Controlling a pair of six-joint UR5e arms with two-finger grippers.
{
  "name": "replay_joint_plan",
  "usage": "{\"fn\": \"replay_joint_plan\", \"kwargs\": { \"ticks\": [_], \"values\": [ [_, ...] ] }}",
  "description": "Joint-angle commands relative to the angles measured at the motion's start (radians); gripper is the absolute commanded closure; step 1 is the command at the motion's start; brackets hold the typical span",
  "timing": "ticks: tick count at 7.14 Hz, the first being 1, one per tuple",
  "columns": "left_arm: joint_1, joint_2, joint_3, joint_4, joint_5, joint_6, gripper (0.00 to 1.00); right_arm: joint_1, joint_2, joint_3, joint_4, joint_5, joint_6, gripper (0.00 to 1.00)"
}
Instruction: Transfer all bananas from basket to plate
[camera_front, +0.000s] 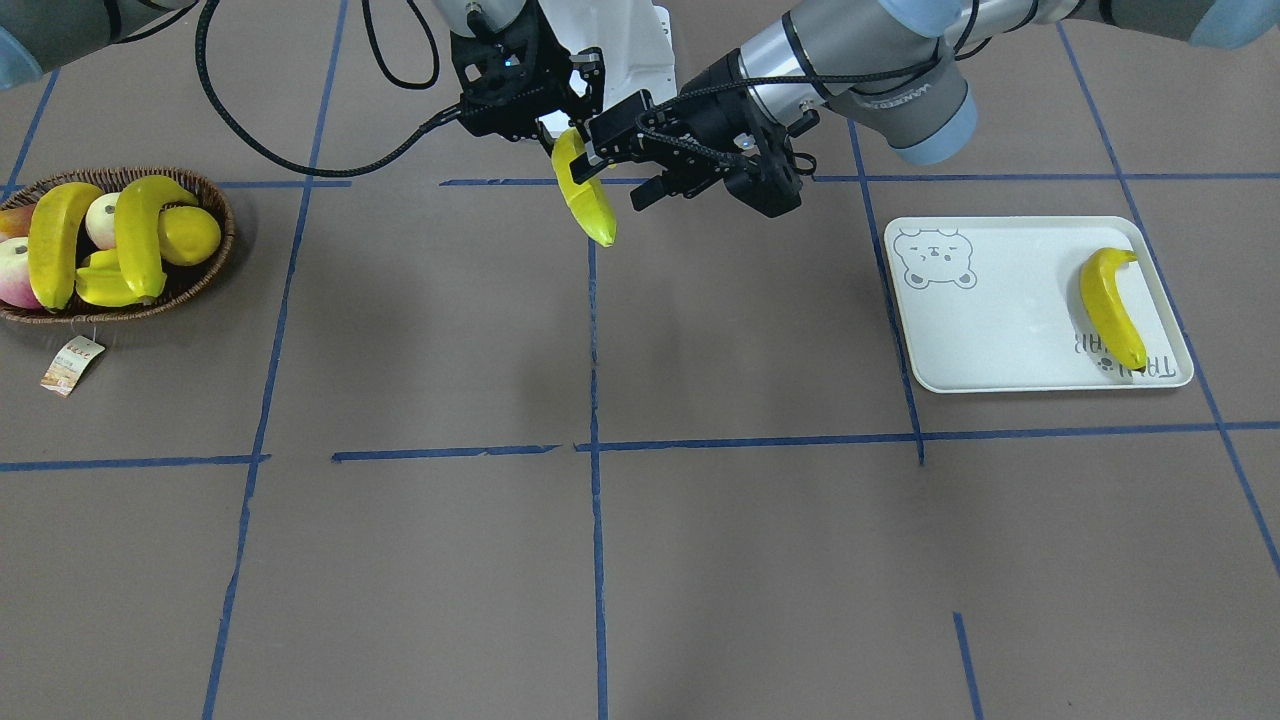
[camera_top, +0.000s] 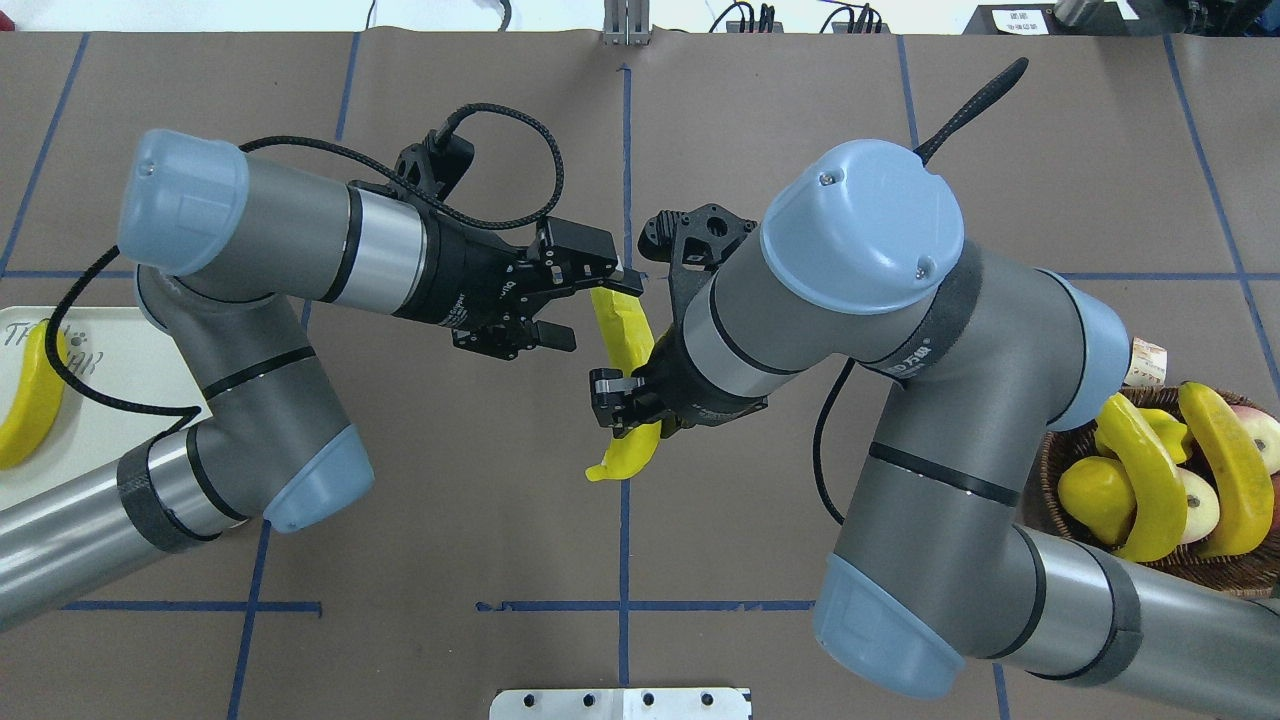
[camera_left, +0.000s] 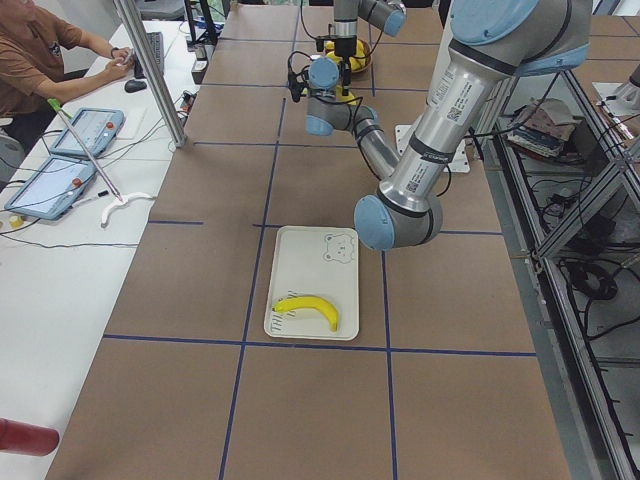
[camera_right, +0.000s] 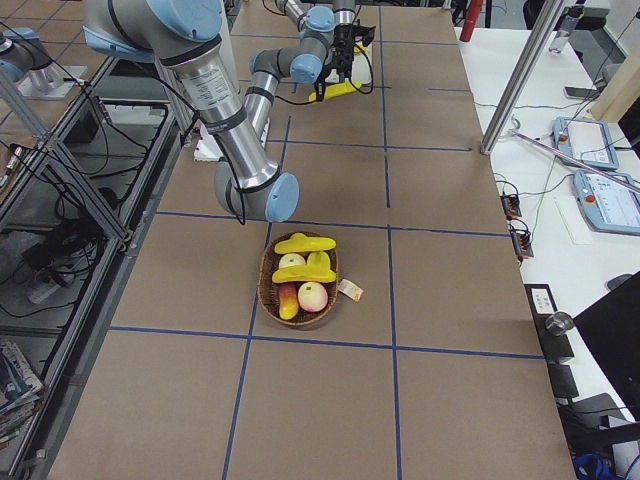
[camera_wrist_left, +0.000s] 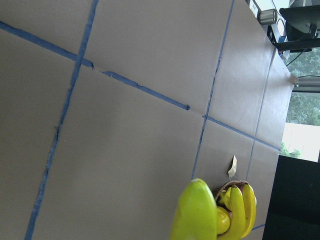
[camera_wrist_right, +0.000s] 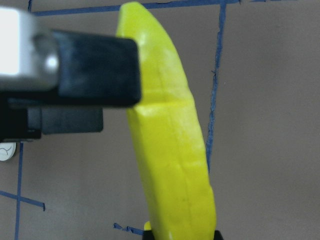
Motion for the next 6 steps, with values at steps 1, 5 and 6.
{"fn": "replay_joint_plan", "kwargs": {
  "ticks": [1, 5, 6],
  "values": [
    [0.07, -0.005, 0.0, -0.008, 0.065, 0.001, 0.06, -0.004, 0.003, 0.005, 0.001, 0.001, 0.0, 0.99],
    [0.065, 0.01, 0.006, -0.008, 0.064, 0.011, 1.0, -0.004, -0.007, 0.013, 0.001, 0.003, -0.001, 0.92],
    [0.062, 0.013, 0.006, -0.008, 0.062, 0.011, 1.0, -0.004, -0.007, 0.011, 0.001, 0.008, -0.001, 0.57]
  ]
}}
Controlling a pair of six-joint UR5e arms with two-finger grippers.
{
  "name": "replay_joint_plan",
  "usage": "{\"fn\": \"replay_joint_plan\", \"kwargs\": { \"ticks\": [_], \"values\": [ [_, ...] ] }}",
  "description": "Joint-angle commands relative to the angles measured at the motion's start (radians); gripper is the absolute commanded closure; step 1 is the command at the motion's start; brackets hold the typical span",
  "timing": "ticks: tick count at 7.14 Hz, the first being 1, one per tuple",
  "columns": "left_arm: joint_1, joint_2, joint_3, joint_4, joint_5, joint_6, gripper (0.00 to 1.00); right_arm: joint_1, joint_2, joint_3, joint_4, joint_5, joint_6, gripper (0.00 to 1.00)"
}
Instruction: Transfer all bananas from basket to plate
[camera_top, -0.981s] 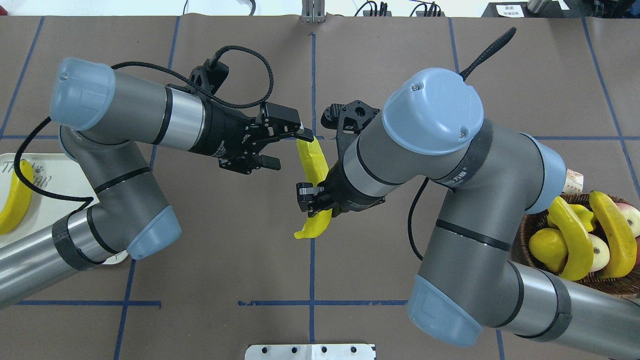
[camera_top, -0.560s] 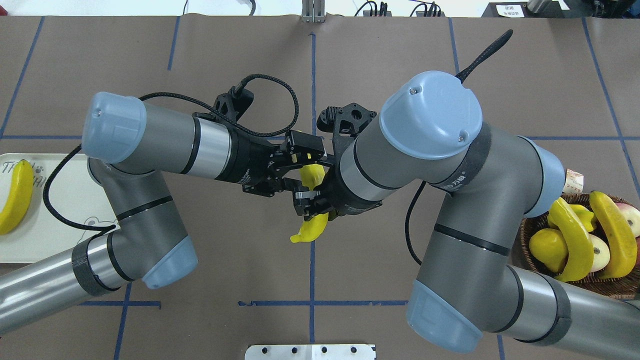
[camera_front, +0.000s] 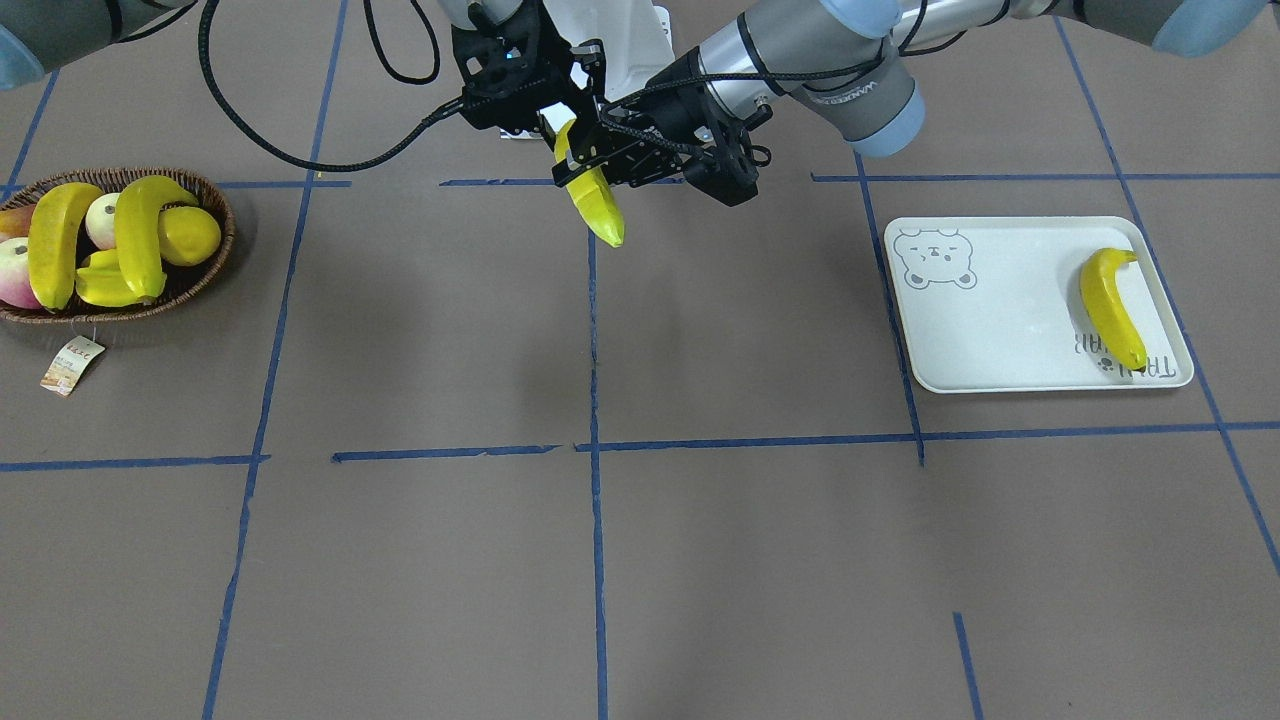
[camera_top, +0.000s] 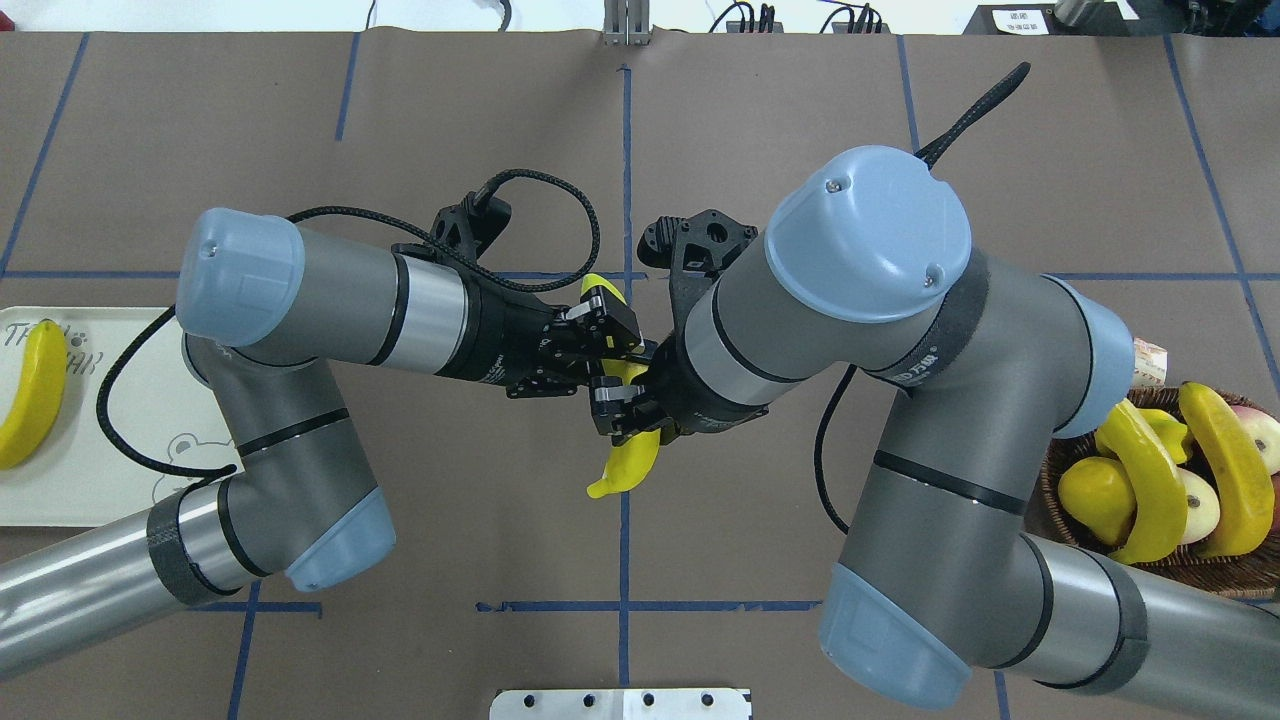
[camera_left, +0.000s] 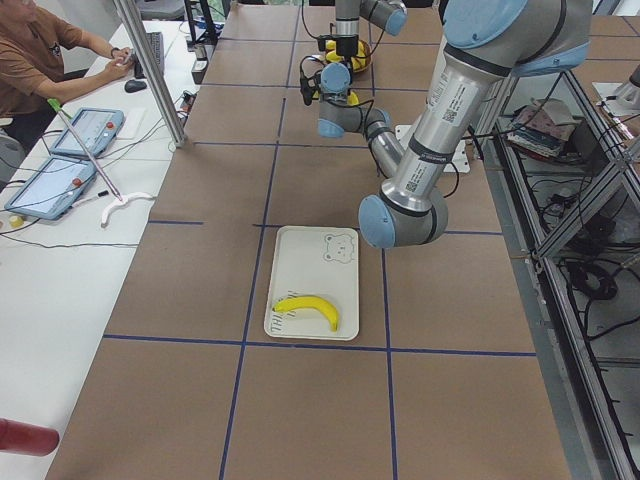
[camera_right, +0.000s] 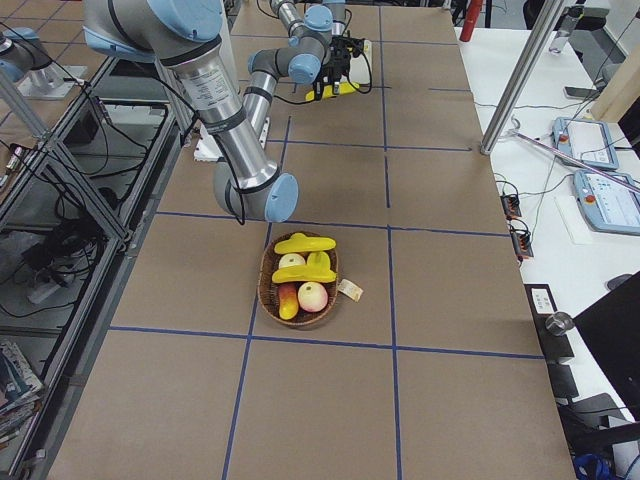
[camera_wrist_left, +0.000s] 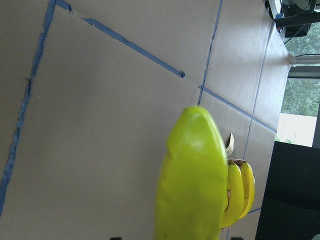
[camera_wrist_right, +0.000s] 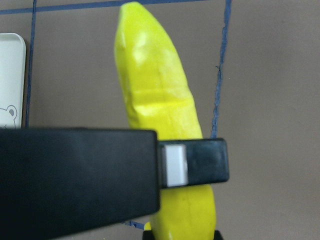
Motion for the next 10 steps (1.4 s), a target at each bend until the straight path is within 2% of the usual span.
{"fn": "replay_joint_plan", "kwargs": {
  "ticks": [1, 4, 6, 7, 8, 10],
  "values": [
    [-0.006, 0.006, 0.002, 0.002, -0.001, 0.001, 1.0, -0.008, -0.001, 0.003, -0.002, -0.005, 0.001, 0.01],
    [-0.022, 0.007, 0.004, 0.014, 0.0, 0.001, 1.0, -0.006, -0.016, 0.052, -0.003, -0.001, 0.001, 0.0],
    [-0.074, 0.067, 0.005, 0.054, -0.026, 0.01, 1.0, 0.003, -0.023, 0.066, -0.005, -0.002, 0.001, 0.0],
    [-0.137, 0.101, 0.004, 0.148, -0.079, 0.025, 1.0, 0.011, -0.033, 0.081, -0.005, -0.007, 0.001, 0.0],
    [-0.212, 0.125, -0.019, 0.286, -0.119, 0.136, 1.0, 0.023, -0.058, 0.103, -0.003, -0.007, 0.0, 0.0],
    [-0.268, 0.26, -0.064, 0.475, -0.11, 0.415, 1.0, 0.046, -0.081, 0.111, 0.001, -0.045, 0.001, 0.0]
  ]
}}
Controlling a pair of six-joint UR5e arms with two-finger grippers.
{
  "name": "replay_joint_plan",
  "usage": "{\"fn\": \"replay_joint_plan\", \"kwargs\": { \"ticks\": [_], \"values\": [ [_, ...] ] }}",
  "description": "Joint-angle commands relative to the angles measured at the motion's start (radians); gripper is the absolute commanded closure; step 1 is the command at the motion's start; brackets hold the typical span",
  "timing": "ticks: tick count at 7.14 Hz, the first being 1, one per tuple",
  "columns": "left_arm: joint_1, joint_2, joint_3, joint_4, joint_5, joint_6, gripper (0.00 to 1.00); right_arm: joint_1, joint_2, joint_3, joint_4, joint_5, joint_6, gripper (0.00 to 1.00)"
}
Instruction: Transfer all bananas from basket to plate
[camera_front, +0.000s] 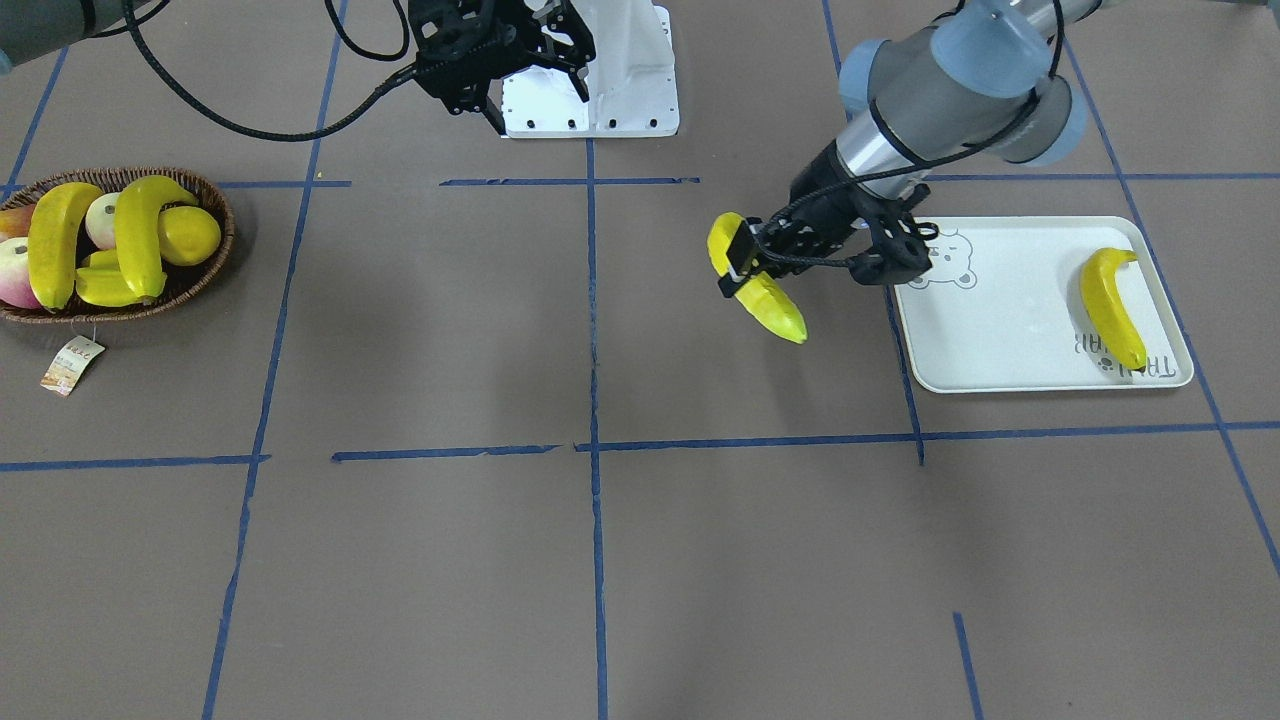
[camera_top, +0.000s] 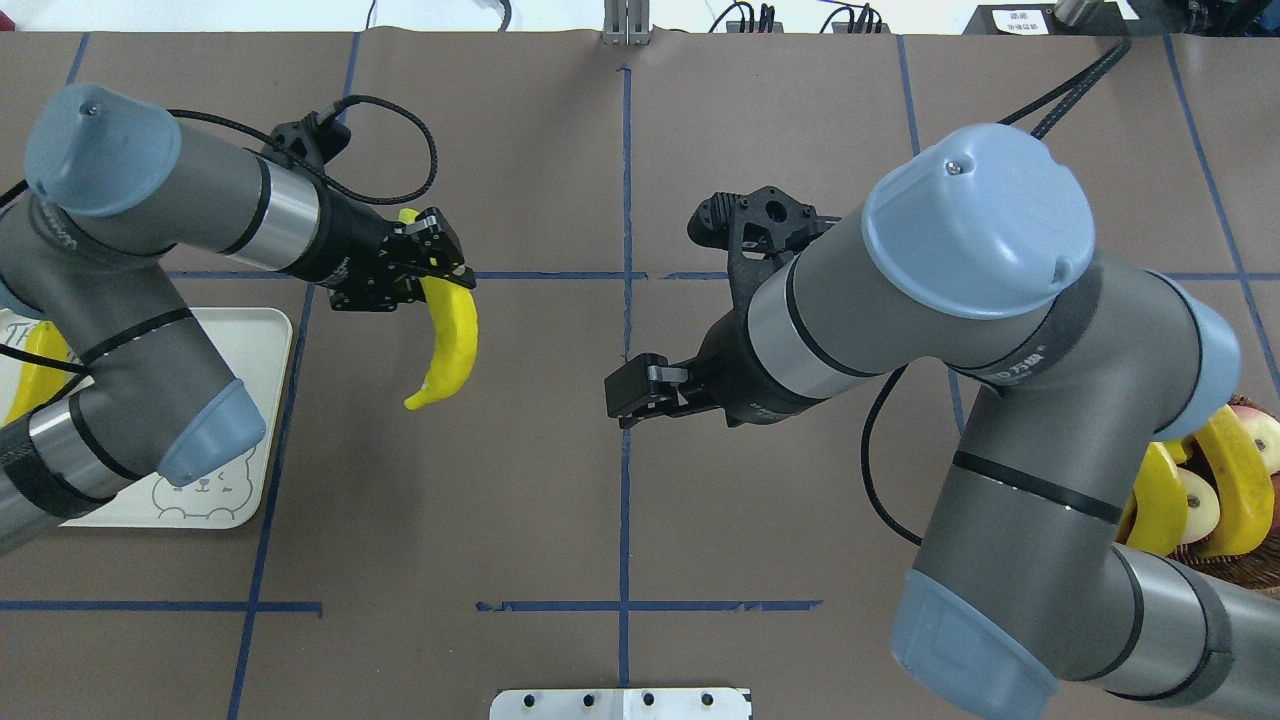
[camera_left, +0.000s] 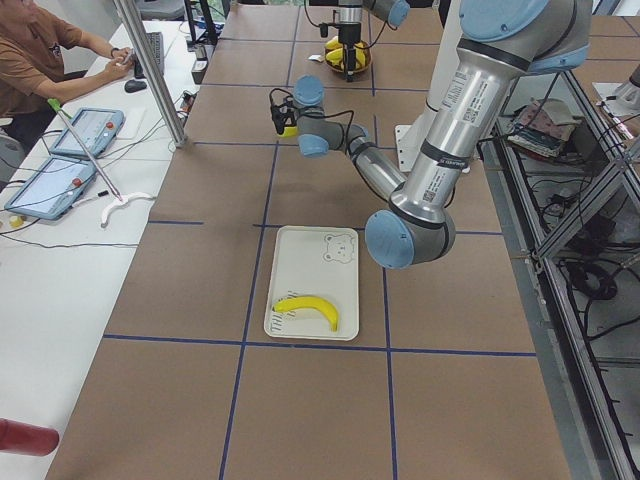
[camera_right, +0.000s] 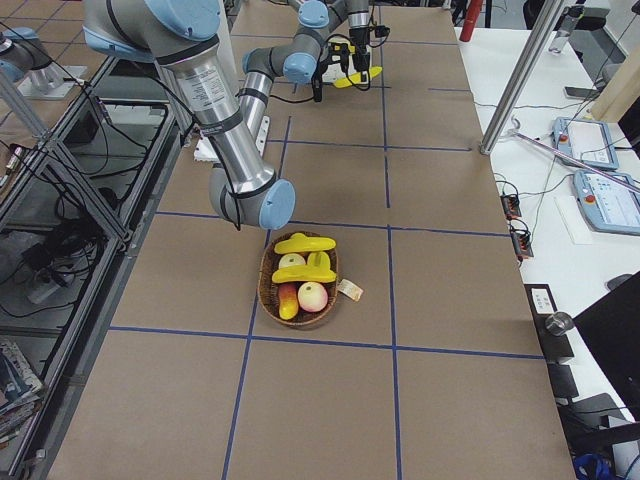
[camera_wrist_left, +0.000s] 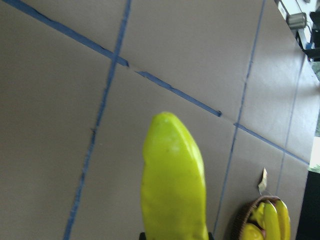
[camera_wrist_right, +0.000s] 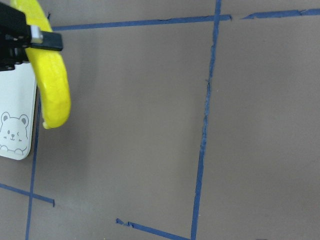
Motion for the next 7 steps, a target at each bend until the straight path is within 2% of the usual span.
{"fn": "replay_joint_plan", "kwargs": {
  "ticks": [1, 3, 4, 7],
  "values": [
    [-0.057, 0.2, -0.035, 0.107, 0.003, 0.247, 1.0, 0.01, -0.029, 0.017, 0.003, -0.034, -0.001, 0.0],
    [-0.097, 0.37, -0.039, 0.107, 0.003, 0.4, 1.0, 0.009, -0.032, 0.019, 0.003, -0.034, 0.0, 0.0],
    [-0.117, 0.42, -0.039, 0.107, 0.003, 0.434, 1.0, 0.01, -0.034, 0.022, 0.003, -0.035, 0.0, 0.0],
    [-0.128, 0.457, -0.004, 0.107, 0.015, 0.455, 1.0, 0.01, -0.037, 0.022, 0.003, -0.034, 0.0, 0.0]
  ]
}}
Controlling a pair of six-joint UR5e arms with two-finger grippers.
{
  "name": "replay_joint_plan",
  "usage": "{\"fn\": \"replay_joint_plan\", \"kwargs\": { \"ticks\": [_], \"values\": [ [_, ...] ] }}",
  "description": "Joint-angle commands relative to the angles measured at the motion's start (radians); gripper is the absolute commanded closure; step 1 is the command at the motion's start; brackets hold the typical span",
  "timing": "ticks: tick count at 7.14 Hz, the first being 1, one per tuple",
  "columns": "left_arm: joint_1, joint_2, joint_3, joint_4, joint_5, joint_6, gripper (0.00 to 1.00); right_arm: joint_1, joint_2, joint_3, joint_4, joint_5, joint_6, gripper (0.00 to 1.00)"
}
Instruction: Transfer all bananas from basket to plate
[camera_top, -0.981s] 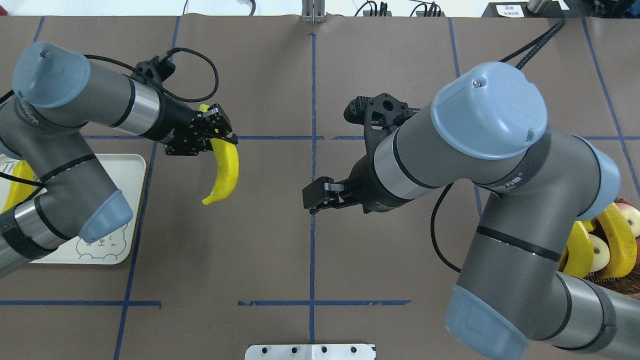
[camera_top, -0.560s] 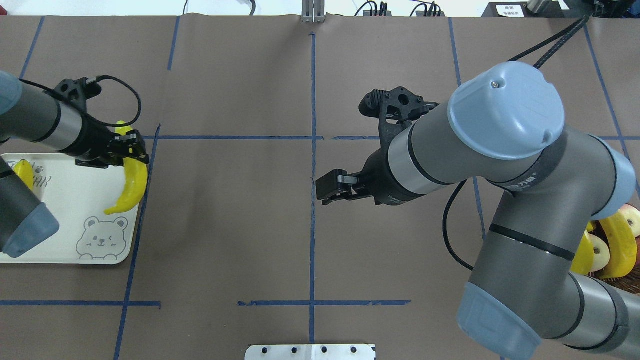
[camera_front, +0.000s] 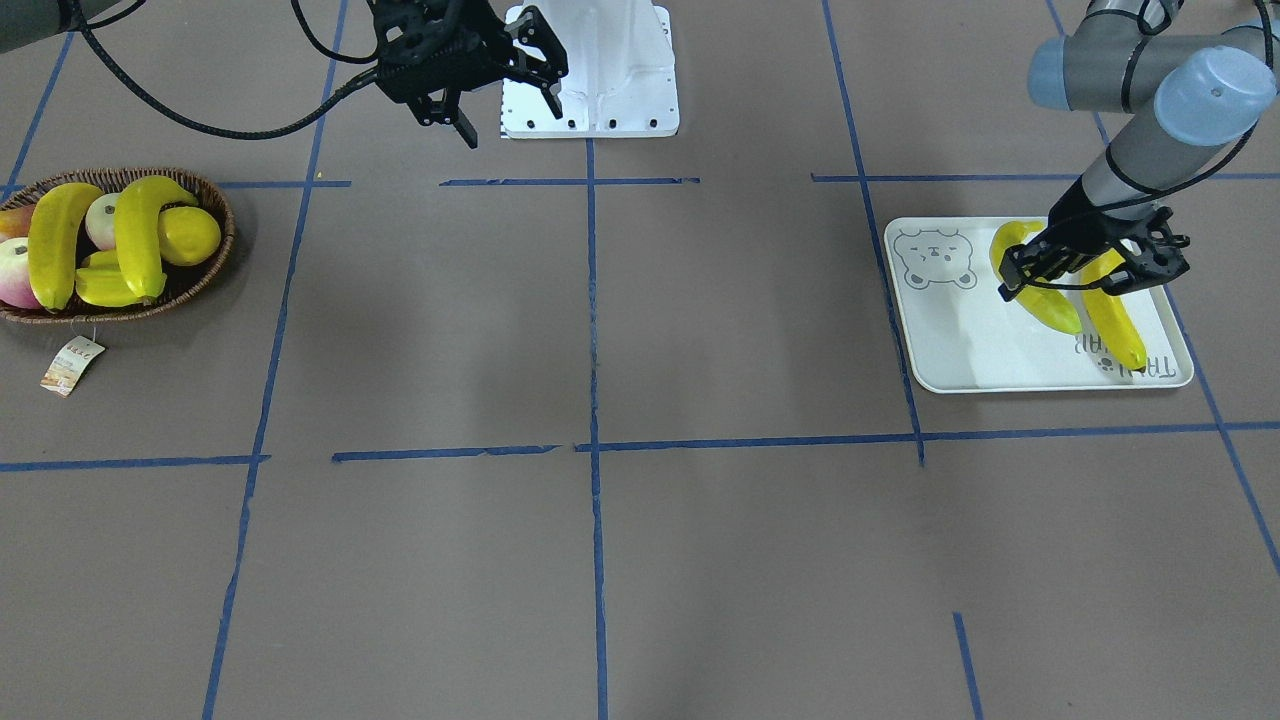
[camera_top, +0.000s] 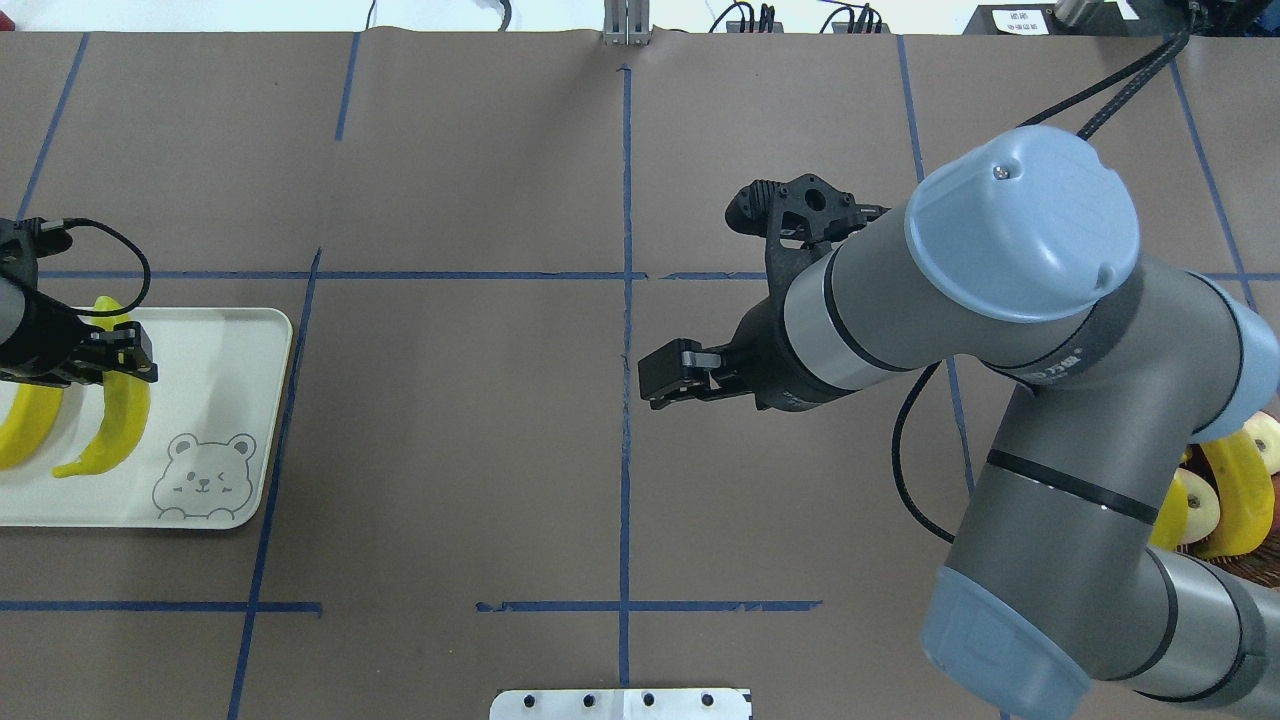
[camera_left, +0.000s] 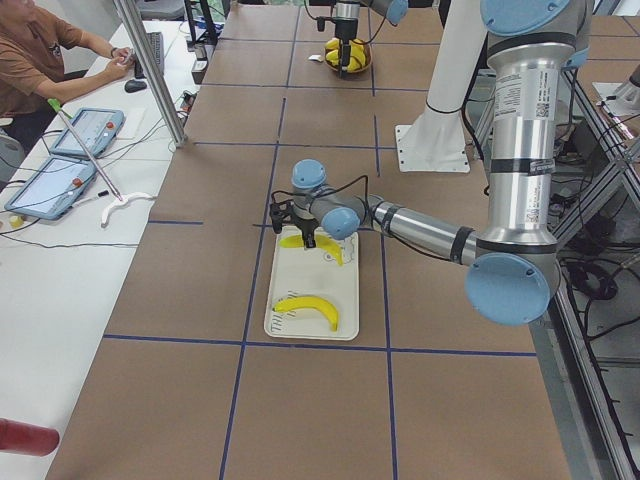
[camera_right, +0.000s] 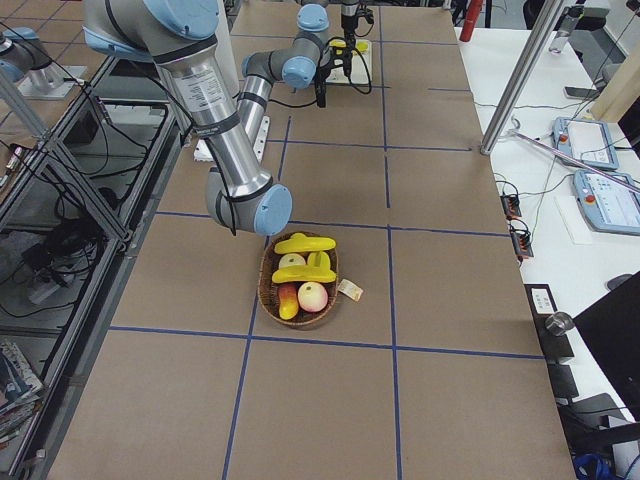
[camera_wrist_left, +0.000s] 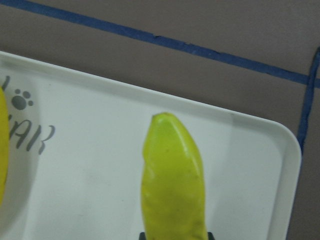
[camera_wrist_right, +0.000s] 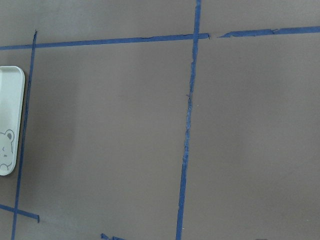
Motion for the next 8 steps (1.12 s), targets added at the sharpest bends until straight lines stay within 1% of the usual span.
{"fn": "replay_joint_plan", "kwargs": {
  "ticks": [1, 3, 4, 5, 6, 7, 8],
  "values": [
    [-0.003, 0.012, 0.044, 0.0, 0.043, 0.033, 1.0, 0.0, -0.002, -0.001, 0.0, 0.0, 0.0, 0.0],
    [-0.001, 0.01, 0.073, 0.0, 0.051, 0.042, 1.0, 0.0, -0.004, -0.002, 0.0, -0.001, 0.0, 0.0],
    [-0.004, 0.01, 0.078, -0.001, 0.051, 0.077, 1.0, 0.0, -0.002, 0.001, 0.0, 0.0, 0.0, 0.0],
    [-0.004, 0.013, 0.081, -0.003, 0.064, 0.094, 0.86, 0.0, -0.002, 0.001, 0.0, -0.001, 0.0, 0.0],
    [-0.004, 0.015, 0.087, -0.009, 0.09, 0.098, 0.3, 0.002, -0.002, 0.001, 0.0, 0.0, -0.002, 0.0],
    [-0.006, 0.021, 0.087, -0.009, 0.095, 0.131, 0.01, 0.005, -0.002, 0.001, 0.0, 0.0, -0.002, 0.0],
    [-0.007, 0.039, 0.066, -0.004, 0.092, 0.166, 0.0, 0.009, -0.002, 0.004, 0.0, 0.0, -0.002, 0.0]
  ]
}}
